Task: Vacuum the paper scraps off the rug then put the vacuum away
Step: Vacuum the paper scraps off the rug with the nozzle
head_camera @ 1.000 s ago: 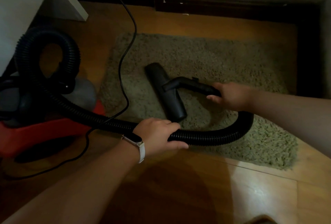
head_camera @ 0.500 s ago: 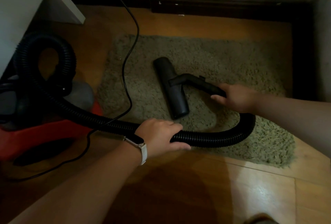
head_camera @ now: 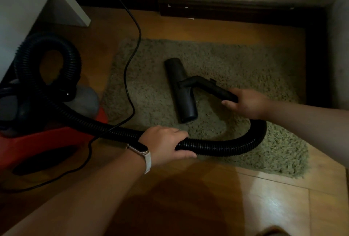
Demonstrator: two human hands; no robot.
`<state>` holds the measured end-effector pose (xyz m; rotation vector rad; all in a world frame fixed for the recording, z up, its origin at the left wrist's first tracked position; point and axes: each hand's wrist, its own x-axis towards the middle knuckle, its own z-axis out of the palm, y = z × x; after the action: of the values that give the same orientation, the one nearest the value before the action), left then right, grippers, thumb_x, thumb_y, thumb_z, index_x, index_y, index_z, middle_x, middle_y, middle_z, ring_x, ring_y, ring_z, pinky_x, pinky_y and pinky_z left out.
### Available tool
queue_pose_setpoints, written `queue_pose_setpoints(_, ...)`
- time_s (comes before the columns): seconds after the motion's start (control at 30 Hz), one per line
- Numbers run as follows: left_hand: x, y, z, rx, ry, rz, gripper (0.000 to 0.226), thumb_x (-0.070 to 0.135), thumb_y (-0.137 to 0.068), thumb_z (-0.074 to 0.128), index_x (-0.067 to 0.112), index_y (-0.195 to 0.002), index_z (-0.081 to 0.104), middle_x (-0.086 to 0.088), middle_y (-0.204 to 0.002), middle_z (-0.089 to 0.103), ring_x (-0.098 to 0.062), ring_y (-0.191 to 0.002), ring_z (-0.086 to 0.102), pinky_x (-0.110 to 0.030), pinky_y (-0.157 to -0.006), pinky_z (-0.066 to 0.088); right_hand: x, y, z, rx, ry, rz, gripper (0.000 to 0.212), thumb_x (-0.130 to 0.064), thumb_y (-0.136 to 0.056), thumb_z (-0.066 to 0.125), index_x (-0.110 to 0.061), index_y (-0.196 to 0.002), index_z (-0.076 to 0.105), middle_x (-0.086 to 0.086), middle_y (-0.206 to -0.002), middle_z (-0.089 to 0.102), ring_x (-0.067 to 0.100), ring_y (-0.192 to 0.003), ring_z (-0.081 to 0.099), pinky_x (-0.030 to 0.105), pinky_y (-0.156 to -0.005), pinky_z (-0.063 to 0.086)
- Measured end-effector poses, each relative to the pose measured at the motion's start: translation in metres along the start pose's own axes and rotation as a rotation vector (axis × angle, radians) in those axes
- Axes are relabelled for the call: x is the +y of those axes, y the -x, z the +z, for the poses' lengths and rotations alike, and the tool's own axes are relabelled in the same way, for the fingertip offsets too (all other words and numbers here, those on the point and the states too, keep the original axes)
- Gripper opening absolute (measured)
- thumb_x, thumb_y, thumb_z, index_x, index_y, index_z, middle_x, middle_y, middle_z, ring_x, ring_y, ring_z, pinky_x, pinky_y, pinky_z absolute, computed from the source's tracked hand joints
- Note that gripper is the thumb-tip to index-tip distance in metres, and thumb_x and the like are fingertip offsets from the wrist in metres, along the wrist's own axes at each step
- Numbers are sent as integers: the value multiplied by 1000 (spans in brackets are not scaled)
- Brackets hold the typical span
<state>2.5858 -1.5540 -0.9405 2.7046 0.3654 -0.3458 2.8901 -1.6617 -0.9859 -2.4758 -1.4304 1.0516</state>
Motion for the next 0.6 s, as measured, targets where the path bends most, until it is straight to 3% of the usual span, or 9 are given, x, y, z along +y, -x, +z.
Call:
queue_pose_setpoints(0.13,5,-11,-4,5,-29,19,70,85,-81,24,33,-109,62,14,-88,62,-8,-78,61,-30,-67,52,20,16,-2,12,-77,79,28,-58,-92,57,-37,-111,56,-5,-77,66,10,-66,63,25,-50,38)
queue_pose_setpoints(0.3,18,-24,-5,-12,-87,45,71,86,-80,20,35,-109,59,15,-90,61,-7,-79,60,-30,-70,52,44,36,-5,62,-168,123,26,-52,-92,62,-37,-112,57,-5,-74,67,11,-61,64,26,-51,42)
queue_pose_setpoints(0.5,22,-27,-5,45,-90,67,70,86,-81,21,33,-106,60,15,-86,60,-7,-76,60,-28,-68,50,51,47,-8,140,-201,129,28,-56,-90,62,-46,-115,53,-10,-73,66,-3,-57,61,24,-47,38)
queue_pose_setpoints(0.6,21,-26,-5,32,-105,64,71,87,-80,21,33,-105,60,15,-87,61,-7,-77,60,-30,-70,53,44,48,-10,134,-127,99,27,-56,-90,62,-46,-114,53,-11,-76,65,2,-58,61,26,-49,40)
